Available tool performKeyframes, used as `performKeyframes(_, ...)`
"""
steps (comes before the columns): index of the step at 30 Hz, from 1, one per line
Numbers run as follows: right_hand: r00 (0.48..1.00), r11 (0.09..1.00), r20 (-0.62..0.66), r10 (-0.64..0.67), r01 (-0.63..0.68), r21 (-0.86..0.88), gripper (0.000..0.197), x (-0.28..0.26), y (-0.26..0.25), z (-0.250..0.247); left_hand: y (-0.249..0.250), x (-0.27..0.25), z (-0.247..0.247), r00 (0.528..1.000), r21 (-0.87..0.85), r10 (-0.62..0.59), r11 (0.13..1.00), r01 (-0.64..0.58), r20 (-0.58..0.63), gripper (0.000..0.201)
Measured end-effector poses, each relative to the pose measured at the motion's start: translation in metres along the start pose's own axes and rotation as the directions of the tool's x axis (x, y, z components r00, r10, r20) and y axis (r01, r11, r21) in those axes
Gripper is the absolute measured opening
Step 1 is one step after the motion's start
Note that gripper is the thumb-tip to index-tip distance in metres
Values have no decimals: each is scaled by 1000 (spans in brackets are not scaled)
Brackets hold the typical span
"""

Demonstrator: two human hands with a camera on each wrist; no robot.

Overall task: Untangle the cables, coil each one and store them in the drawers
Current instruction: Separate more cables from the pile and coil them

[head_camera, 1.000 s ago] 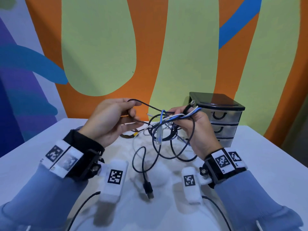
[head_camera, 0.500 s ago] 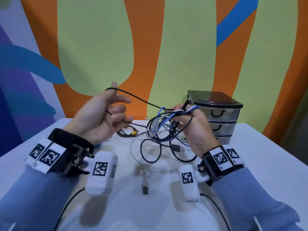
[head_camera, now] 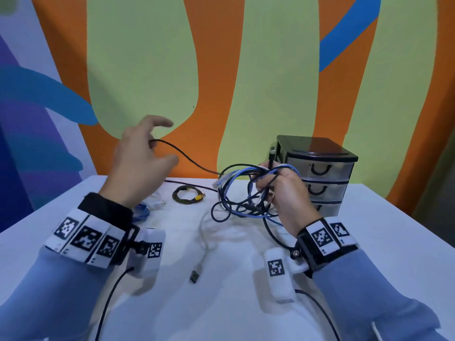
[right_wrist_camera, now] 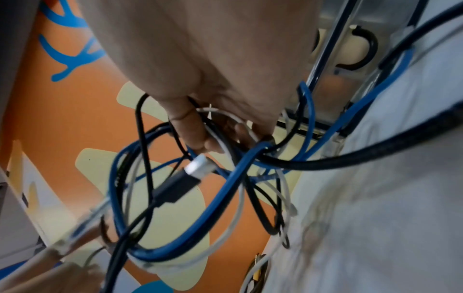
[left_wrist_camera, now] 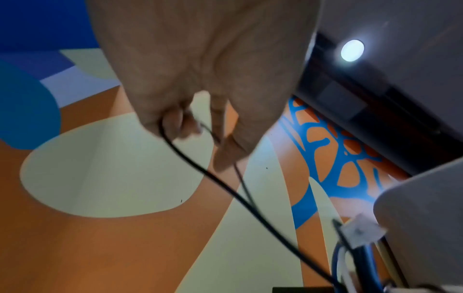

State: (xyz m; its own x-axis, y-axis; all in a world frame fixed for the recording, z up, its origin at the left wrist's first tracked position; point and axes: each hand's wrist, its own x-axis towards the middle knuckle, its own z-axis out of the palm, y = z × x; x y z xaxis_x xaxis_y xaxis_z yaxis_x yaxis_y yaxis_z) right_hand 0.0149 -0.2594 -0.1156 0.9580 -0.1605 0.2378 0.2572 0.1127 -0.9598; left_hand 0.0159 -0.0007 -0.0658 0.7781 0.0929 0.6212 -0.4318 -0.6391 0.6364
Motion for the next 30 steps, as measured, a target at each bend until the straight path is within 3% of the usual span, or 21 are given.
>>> performKeyframes(2, 998, 999, -25, 52, -52, 4, 27, 0, 2, 1, -2, -2, 3, 977, 52, -3, 999, -8, 215, 79)
performKeyframes(4, 996, 997, -52, 76, -76, -15, 24, 0, 2, 4, -3, -6, 10, 967, 137, 20, 989, -56, 253, 82)
performKeyframes(6, 994, 996, -70, 88, -90, -23, 23, 0, 2, 6, 1, -10, 14, 972, 126, 118, 981, -145, 204, 69)
performKeyframes(9, 990, 993, -94, 105, -110, -50, 23, -1, 2, 7, 10, -12, 16, 961, -73, 250, 967, -242, 118, 38)
performKeyframes(11, 986, 991, -120, 115, -122, -51, 26, -1, 2, 7, 11, -12, 15, 948, -165, 220, 969, -185, 229, 19)
performKeyframes(12, 984, 991, -133, 116, -123, -47, 28, 0, 2, 7, 12, -13, 14, 916, -155, 182, 979, -134, 358, 14)
performKeyframes(14, 983, 992, -155, 103, -112, -56, 33, 0, 2, 6, 13, -17, 14, 800, -72, 89, 996, -58, 593, 16)
performKeyframes(16, 984, 990, -156, 92, -107, -90, 37, 0, 3, 7, 12, -22, 18, 723, -36, 34, 999, -12, 690, 31)
performKeyframes(17, 985, 988, -150, 90, -107, -110, 37, 0, 4, 7, 13, -25, 21, 716, -21, 25, 1000, -15, 697, 39)
performKeyframes(19, 983, 984, -147, 112, -130, -118, 30, -1, 5, 7, 13, -28, 29, 744, 47, 27, 996, -79, 668, 43)
performKeyframes(22, 987, 971, -106, 123, -142, -191, 20, 1, 8, 6, 11, -28, 36, 777, 80, 21, 993, -91, 630, 27)
performKeyframes(24, 992, 955, -50, 112, -121, -272, 43, 2, 10, 7, 11, -27, 36, 804, 48, 20, 997, -60, 594, 11)
performKeyframes(26, 992, 933, -41, 116, -123, -338, 69, 2, 11, 9, 9, -23, 34, 850, 27, 40, 998, -64, 525, 18)
performKeyframes(28, 993, 924, -75, 95, -116, -363, 74, 0, 8, 10, 6, -20, 33, 886, -14, 49, 999, -48, 462, 26)
performKeyframes(30, 991, 933, -115, 63, -99, -345, 74, -6, 2, 11, 5, -18, 33, 885, -107, 41, 994, 10, 464, 26)
